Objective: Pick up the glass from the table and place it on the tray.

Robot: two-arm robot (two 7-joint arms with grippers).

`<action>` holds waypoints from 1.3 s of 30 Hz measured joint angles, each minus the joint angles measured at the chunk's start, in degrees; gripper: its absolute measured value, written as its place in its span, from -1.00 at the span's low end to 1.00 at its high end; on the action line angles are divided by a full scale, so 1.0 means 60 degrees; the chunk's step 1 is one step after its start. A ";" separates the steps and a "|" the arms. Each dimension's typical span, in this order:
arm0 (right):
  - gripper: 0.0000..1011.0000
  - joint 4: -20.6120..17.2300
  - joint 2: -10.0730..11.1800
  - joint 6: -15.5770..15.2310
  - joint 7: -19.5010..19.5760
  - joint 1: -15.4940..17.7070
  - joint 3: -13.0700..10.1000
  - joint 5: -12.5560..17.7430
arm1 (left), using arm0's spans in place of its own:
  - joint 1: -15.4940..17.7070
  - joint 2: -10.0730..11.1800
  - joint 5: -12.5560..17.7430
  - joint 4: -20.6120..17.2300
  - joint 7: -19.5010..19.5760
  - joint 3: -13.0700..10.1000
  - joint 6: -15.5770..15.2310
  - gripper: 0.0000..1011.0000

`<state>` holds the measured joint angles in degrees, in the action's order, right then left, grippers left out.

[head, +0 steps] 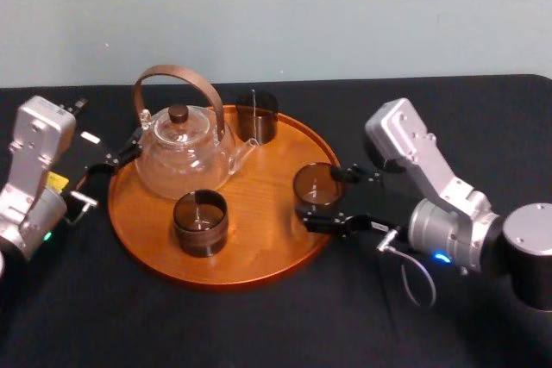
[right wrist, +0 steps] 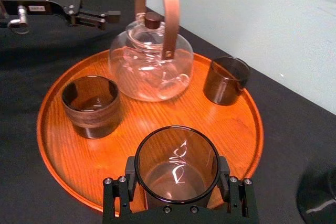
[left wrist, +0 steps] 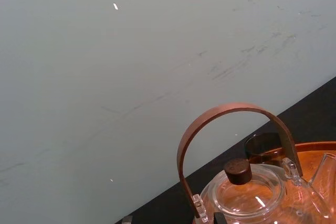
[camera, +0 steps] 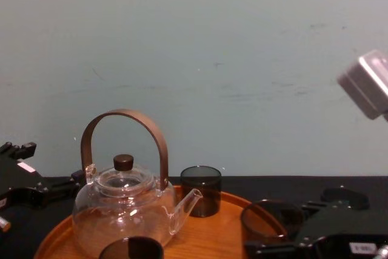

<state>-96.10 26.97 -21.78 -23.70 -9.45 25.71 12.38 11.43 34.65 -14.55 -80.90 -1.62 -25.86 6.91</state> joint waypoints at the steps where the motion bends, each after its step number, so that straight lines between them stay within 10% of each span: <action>1: 0.79 -0.0001 -0.0026 -0.0030 -0.0002 -0.0031 0.0043 -0.0028 | 0.0000 0.0000 0.0000 0.0000 -0.0001 0.0000 0.0000 0.98; 39: 0.79 0.1628 -0.1137 0.0667 -0.0210 -0.0798 0.0765 -0.0610 | 0.0000 0.0000 0.0000 0.0000 -0.0001 0.0000 0.0000 0.98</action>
<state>-86.33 20.15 -17.78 -24.96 -14.24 30.30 8.72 11.43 34.65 -14.55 -80.90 -1.62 -25.86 6.91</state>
